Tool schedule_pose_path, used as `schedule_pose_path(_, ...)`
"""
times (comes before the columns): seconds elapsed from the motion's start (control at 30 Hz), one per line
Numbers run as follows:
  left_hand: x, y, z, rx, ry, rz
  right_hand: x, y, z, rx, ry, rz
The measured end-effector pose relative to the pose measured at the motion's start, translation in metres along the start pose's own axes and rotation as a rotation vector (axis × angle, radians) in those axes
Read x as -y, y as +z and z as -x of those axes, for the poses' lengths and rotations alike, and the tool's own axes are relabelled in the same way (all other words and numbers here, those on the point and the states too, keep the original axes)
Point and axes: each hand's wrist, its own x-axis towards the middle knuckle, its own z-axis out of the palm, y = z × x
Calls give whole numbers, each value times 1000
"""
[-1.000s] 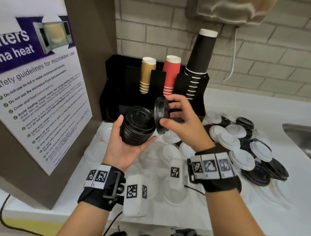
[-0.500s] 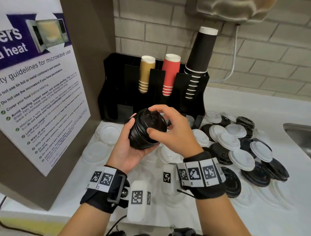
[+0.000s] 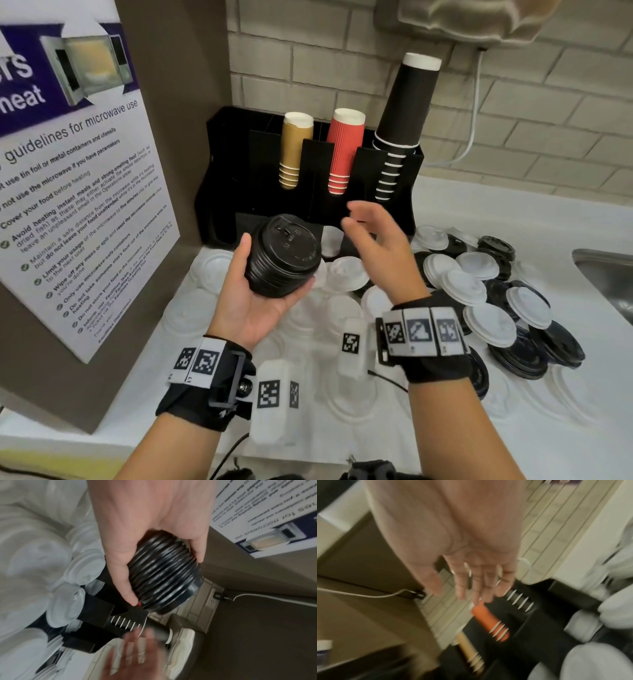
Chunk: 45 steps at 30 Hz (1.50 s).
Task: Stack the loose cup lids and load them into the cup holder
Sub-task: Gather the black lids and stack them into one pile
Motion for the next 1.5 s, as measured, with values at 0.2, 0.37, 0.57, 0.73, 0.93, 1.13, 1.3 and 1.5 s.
schedule_pose_path(0.2, -12, -6, 2, -26, 46, 49, -50, -12, -32, 391, 549, 621)
schedule_pose_path(0.37, -11, -3, 3, -23, 57, 22, -49, -1, -40, 451, 483, 639)
schedule_pose_path(0.57, -13, -3, 2, -29, 51, 33, -46, -8, -52, 544, 575, 1064)
schedule_pose_path(0.73, -15, 0, 3, -15, 47, 15, -49, 1, -49, 628, 576, 1253)
schedule_pose_path(0.93, -15, -1, 3, 3, 56, 6, -50, 1, -47, 573, 445, 1268)
schedule_pose_path(1.13, -14, -2, 4, 40, 44, 31, -52, 1, -49, 641, 330, 1224)
schedule_pose_path(1.3, -15, -2, 6, 48, 40, 24, -60, 0, -51, 761, 412, 1436)
schedule_pose_path(1.5, -13, -3, 6, 50, 29, 19, -78, -9, -45, 739, 250, 1539)
